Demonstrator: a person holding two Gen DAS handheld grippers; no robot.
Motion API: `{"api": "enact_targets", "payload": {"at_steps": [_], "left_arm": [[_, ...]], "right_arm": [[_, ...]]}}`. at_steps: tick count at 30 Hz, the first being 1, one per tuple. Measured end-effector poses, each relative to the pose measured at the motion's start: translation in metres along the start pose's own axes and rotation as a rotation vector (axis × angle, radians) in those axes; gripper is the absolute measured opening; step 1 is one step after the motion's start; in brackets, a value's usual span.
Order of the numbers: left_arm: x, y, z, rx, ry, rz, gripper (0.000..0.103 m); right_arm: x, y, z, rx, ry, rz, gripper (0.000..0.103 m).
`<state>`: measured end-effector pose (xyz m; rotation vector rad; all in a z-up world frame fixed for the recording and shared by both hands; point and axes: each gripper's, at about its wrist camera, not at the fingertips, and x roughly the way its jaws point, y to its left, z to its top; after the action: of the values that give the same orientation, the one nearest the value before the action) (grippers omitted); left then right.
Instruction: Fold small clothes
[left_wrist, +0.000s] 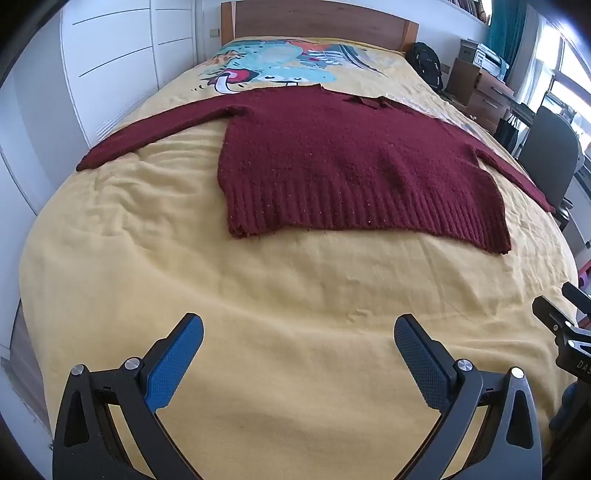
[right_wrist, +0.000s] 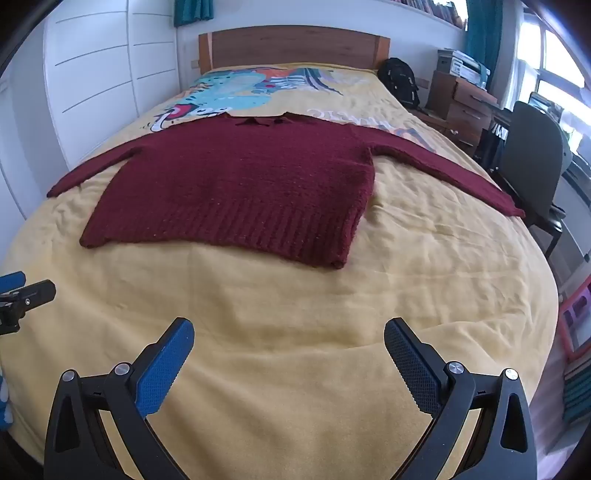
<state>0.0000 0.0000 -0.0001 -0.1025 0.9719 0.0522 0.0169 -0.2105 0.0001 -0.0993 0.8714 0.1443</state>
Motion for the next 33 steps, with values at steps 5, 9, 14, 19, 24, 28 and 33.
{"api": "enact_targets", "payload": {"at_steps": [5, 9, 14, 19, 24, 28, 33], "left_arm": [[0.0007, -0.0002, 0.0005, -0.001, 0.011, 0.003, 0.102], [0.0043, -0.0004, -0.0018, -0.005, 0.015, -0.001, 0.102], [0.0034, 0.0001, -0.0016, -0.006, 0.024, -0.002, 0.102], [0.0075, 0.0019, -0.0031, -0.006, 0.029, -0.007, 0.102], [0.0063, 0.0013, -0.0049, -0.006, 0.027, -0.011, 0.102], [0.0054, 0.0014, -0.0041, -0.004, 0.030, -0.015, 0.102], [0.0042, -0.0004, -0.0045, 0.000, 0.021, -0.016, 0.102]], "right_arm": [[0.0005, -0.0002, 0.0001, 0.000, -0.001, -0.002, 0.103], [0.0003, -0.0004, 0.0005, 0.006, -0.002, -0.002, 0.103], [-0.0008, -0.0020, -0.0023, 0.014, -0.006, -0.002, 0.103], [0.0008, -0.0045, 0.0002, 0.016, -0.005, -0.002, 0.103], [-0.0001, -0.0019, 0.0001, 0.022, -0.004, -0.009, 0.103], [-0.0002, -0.0028, 0.0002, 0.021, -0.005, -0.009, 0.103], [-0.0005, -0.0039, 0.0001, 0.020, -0.005, -0.010, 0.103]]}}
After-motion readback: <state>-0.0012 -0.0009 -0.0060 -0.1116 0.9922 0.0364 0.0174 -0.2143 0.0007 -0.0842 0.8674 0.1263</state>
